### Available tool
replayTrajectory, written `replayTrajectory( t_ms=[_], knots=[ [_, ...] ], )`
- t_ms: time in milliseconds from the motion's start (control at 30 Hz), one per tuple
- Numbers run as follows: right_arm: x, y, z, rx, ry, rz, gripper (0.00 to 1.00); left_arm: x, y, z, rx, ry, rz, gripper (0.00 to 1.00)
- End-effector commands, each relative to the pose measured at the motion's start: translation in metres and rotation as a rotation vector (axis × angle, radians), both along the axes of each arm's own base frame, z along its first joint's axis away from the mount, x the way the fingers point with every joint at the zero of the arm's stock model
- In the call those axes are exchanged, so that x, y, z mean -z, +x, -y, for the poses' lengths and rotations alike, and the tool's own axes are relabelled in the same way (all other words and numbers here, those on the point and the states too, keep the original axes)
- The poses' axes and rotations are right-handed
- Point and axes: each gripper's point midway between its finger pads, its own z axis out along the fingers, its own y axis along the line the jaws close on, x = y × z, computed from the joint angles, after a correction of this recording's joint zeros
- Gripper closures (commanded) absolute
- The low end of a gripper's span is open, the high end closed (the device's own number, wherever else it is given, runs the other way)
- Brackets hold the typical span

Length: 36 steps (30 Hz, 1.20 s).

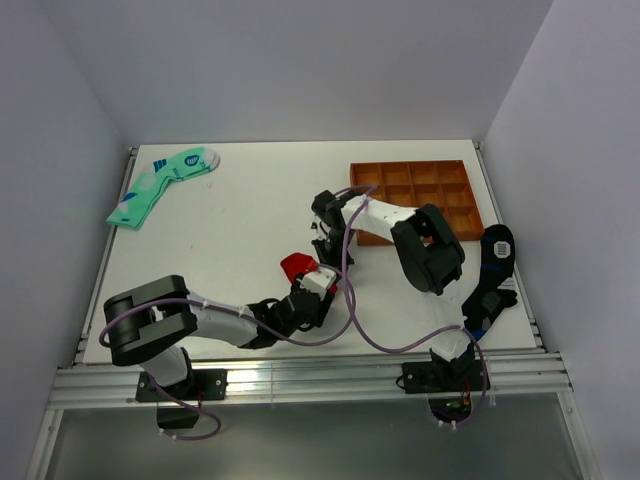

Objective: Roll the socks
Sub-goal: Roll the sock at the center of the board.

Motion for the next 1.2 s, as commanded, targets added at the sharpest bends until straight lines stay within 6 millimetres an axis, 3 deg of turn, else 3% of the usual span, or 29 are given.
replayTrajectory(
  t_ms=[0, 300, 433, 600, 733, 767, 833, 1000, 1167],
  knots=[
    [0.012, 0.002, 0.005, -0.019, -0.025, -0.004, 1.0, 0.0, -0.001, 0.005, -0.002, -0.07, -0.015, 0.4],
    [0.016, 0.0, 0.005, -0.009, -0.009, -0.013, 1.0, 0.007, -0.001, 0.005, -0.002, -0.071, -0.026, 0.44],
    [0.014, -0.001, 0.001, -0.001, 0.02, -0.015, 1.0, 0.011, -0.001, 0.005, 0.003, -0.063, -0.03, 0.62],
    [0.014, -0.001, -0.001, 0.008, 0.044, -0.012, 1.0, 0.013, -0.001, 0.004, 0.001, -0.06, -0.036, 0.74],
    [0.013, -0.001, -0.001, 0.022, 0.059, -0.007, 1.0, 0.016, -0.004, 0.005, 0.014, -0.068, -0.061, 0.96],
    [0.013, 0.0, -0.003, 0.026, 0.07, 0.0, 1.0, 0.017, -0.003, 0.003, 0.018, -0.073, -0.073, 0.97],
    [0.011, 0.003, -0.004, 0.042, 0.085, 0.022, 0.95, 0.019, -0.005, 0.005, 0.038, -0.094, -0.106, 0.99],
    [0.006, 0.009, -0.004, 0.083, 0.128, 0.066, 0.71, 0.024, 0.001, 0.0, 0.041, -0.142, -0.2, 1.0],
    [-0.009, 0.025, -0.01, 0.14, 0.217, 0.134, 0.63, 0.036, 0.004, -0.006, 0.035, -0.141, -0.303, 1.0]
  ],
)
